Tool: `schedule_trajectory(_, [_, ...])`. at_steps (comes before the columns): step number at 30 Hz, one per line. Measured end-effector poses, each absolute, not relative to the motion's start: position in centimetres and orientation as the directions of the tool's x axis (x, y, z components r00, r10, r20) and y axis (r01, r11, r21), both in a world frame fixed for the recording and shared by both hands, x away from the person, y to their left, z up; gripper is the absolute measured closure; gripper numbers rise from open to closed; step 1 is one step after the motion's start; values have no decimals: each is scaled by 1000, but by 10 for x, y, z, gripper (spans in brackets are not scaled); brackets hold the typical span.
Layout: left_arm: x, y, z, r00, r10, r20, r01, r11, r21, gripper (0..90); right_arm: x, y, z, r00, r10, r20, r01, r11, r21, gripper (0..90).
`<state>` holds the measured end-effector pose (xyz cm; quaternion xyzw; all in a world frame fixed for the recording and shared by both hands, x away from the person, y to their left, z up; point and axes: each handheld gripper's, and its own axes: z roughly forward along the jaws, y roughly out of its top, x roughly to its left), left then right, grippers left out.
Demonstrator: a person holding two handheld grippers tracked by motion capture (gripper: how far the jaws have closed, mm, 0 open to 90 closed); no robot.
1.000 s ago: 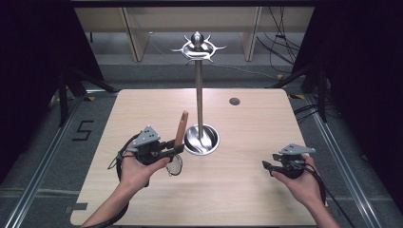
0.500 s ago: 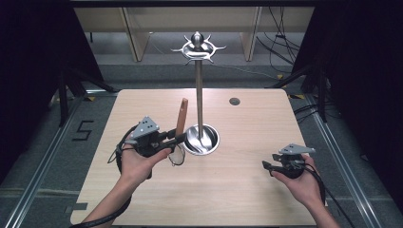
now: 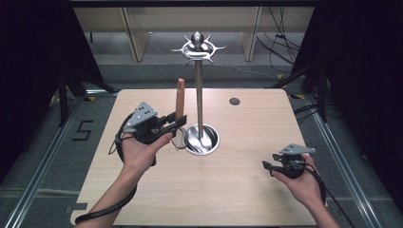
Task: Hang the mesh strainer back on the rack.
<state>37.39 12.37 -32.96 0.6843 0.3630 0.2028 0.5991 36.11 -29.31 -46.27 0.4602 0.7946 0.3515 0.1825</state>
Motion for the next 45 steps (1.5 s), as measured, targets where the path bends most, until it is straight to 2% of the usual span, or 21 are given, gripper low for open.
schedule_trajectory(11, [377, 114, -326, 609, 777, -160, 227, 23, 974, 681, 361, -294, -463, -513, 858, 17, 590, 338, 733, 474])
schedule_trajectory(25, [378, 113, -307, 597, 795, -107, 163, 10, 987, 681, 361, -293, -462, -509, 860, 24, 604, 337, 722, 474])
schedule_trajectory(26, [378, 112, -305, 599, 794, -102, 157, 8, 988, 681, 362, -295, -462, -522, 853, 0, 585, 358, 727, 474])
schedule_trajectory(29, [379, 111, -303, 599, 795, -101, 157, 8, 988, 681, 361, -293, -462, -510, 859, 28, 604, 335, 723, 474])
schedule_trajectory(45, [386, 109, -300, 585, 806, -91, 156, -2, 988, 681, 361, -293, -462, -513, 858, 27, 603, 337, 723, 473])
